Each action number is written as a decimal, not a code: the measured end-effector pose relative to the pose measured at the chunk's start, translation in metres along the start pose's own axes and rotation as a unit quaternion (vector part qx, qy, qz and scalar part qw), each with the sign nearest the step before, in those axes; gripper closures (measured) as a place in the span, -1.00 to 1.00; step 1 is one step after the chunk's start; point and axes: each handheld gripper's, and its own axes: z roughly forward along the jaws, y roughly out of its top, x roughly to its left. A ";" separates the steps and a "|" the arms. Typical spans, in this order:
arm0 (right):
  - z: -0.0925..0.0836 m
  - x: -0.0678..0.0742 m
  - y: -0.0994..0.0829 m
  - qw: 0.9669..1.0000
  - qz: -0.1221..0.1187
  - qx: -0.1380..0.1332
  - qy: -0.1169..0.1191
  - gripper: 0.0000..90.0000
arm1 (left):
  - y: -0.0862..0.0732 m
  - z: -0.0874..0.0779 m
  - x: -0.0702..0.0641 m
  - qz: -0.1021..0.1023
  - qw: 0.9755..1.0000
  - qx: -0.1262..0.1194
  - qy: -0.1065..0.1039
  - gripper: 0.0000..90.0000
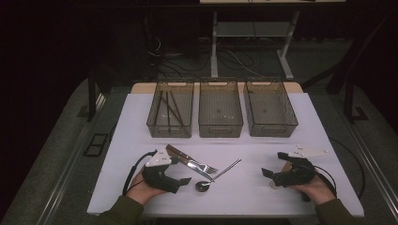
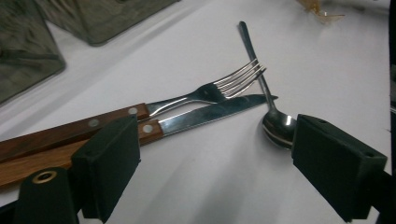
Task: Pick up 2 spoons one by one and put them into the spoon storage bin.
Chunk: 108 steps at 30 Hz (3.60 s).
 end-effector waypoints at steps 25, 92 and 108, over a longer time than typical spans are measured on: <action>-0.002 0.002 -0.001 1.000 -0.003 -0.002 -0.009 -0.88 | 0.017 0.039 -0.026 0.025 0.996 0.054 -0.063 -0.02; -0.003 0.003 -0.002 1.000 -0.012 0.000 -0.017 -0.88 | 0.023 0.045 -0.043 0.046 0.994 0.080 -0.059 0.96; 0.003 0.004 -0.002 1.000 -0.015 0.002 -0.011 -0.88 | 0.025 0.025 -0.025 0.014 0.998 0.045 -0.044 0.96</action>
